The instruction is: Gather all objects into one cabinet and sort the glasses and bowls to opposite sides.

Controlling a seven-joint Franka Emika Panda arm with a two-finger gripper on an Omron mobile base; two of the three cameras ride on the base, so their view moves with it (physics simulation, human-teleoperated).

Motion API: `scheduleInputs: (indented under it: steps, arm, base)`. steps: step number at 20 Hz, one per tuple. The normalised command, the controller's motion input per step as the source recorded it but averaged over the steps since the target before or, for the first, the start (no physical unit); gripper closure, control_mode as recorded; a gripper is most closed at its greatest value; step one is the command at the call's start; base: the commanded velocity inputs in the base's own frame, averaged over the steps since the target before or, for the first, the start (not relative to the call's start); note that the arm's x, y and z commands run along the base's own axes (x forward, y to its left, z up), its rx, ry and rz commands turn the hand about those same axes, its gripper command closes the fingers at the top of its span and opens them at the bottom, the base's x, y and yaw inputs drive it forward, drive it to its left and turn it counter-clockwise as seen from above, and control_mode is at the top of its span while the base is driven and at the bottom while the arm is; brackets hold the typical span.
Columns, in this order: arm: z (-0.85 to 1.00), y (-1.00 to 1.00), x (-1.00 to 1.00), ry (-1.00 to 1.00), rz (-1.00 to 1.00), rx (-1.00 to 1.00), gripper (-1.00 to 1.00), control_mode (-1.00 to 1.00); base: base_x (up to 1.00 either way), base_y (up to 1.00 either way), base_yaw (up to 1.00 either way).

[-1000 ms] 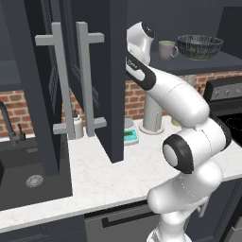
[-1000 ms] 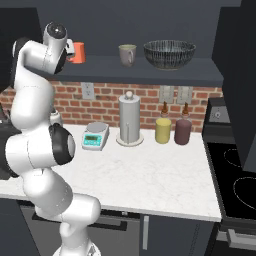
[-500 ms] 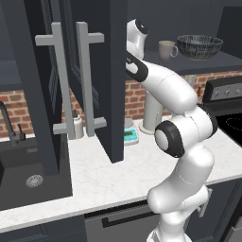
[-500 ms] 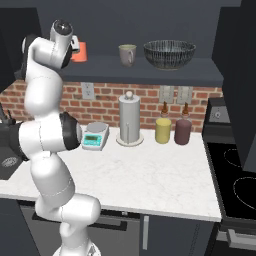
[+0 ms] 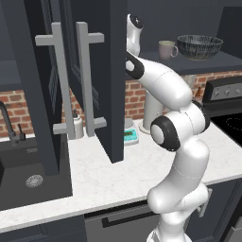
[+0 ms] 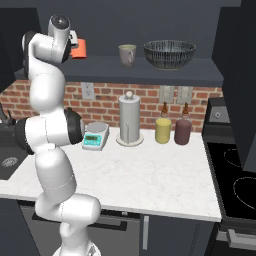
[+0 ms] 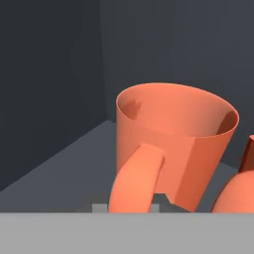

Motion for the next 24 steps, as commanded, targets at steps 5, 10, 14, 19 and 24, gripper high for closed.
scheduleInputs:
  steps: [5,10,14,19,24]
  arm:
    - [-0.04,0.07,0.02,0.00,0.00,0.00,1.00,-1.00]
    - [-0.04,0.00,0.00,0.00,0.00,0.00,1.00,-1.00]
    - [-0.06,0.01,0.00,0.00,0.00,0.00,-1.00,-1.00]
    - [-0.03,0.02,0.00,0.00,0.00,0.00,-1.00,-1.00]
    - [0.00,0.00,-0.01,0.00,0.00,0.00,-1.00,-1.00]
  base:
    - [0.00,0.00,0.00]
    - [0.00,0.00,0.00]
    - [0.00,0.00,0.00]
    - [0.00,0.00,0.00]
    - [0.00,0.00,0.00]
